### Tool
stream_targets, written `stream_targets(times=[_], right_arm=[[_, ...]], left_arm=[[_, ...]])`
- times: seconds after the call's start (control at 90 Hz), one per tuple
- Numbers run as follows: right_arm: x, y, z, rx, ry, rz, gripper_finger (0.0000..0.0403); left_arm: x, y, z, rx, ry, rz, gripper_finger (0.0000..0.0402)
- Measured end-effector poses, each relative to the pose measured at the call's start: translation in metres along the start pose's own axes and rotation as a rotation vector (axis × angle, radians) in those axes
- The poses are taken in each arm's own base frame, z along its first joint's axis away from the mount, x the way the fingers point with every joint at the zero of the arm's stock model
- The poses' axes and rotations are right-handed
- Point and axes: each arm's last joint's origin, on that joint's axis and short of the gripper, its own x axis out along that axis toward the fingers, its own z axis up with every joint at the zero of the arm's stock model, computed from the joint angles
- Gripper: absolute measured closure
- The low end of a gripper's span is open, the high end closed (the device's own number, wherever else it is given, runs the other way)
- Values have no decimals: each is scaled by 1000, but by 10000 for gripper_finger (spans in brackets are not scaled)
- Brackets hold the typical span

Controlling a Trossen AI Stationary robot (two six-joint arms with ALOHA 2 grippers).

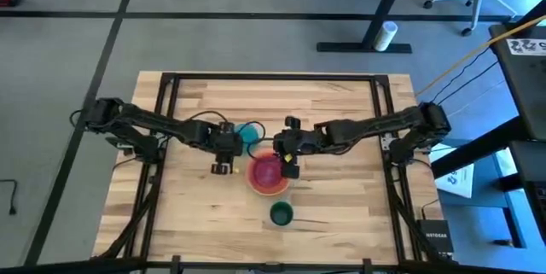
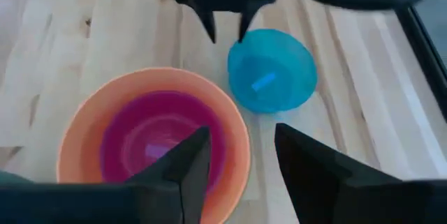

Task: Nest bowls inside each other
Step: Stack the blue bowl on top of the violet bowl

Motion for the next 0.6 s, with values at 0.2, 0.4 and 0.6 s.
stream_targets(times=[0.2,0.4,0.6], right_arm=[[10,-19,-41,135,-92,34,256],[3,-34,-98,300,-171,-29,256],[-4,-40,-142,424,-222,-60,256]], left_arm=[[0,1,0,39,-5,-18,273],[2,10,1,64,-27,-34,273],[8,17,1,73,-41,-85,273]])
